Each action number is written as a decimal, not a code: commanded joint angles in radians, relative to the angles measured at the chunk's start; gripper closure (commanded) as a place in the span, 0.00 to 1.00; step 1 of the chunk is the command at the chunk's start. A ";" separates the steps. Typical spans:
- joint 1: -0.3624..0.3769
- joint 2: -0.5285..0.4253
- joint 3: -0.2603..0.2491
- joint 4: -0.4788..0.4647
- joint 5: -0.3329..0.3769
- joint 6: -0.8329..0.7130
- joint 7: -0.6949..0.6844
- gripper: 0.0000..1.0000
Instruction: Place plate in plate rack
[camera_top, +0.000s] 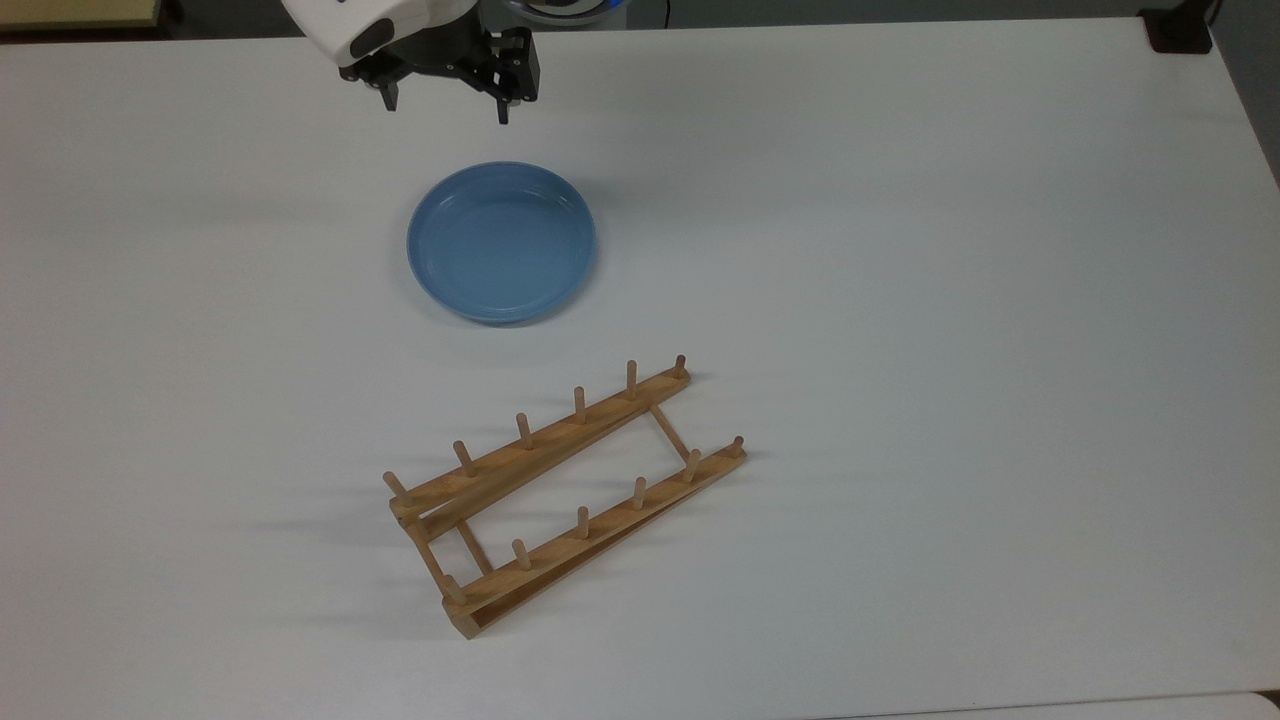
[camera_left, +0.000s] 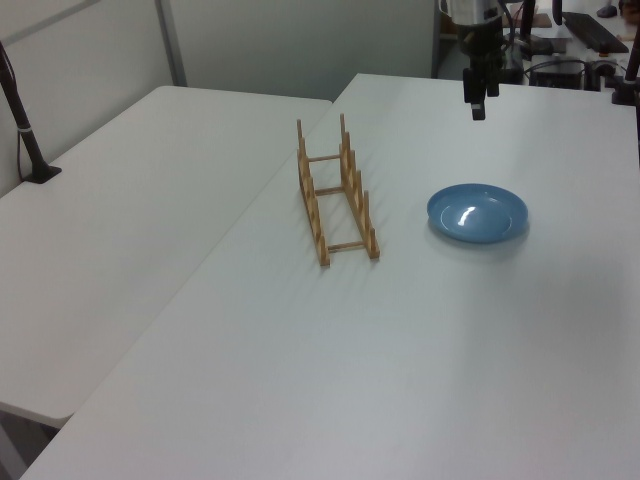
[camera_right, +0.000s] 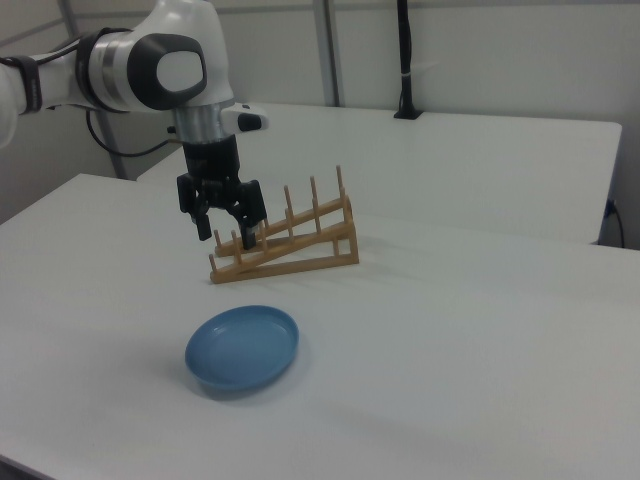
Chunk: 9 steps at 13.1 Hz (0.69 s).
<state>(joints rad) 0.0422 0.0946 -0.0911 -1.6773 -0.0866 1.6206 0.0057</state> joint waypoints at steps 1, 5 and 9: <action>0.004 -0.001 0.001 0.005 0.015 -0.010 -0.015 0.00; 0.007 0.001 0.002 0.002 0.016 -0.010 -0.013 0.00; 0.010 0.002 0.002 0.004 0.015 -0.008 -0.016 0.00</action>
<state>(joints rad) 0.0453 0.0948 -0.0871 -1.6779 -0.0866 1.6206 0.0056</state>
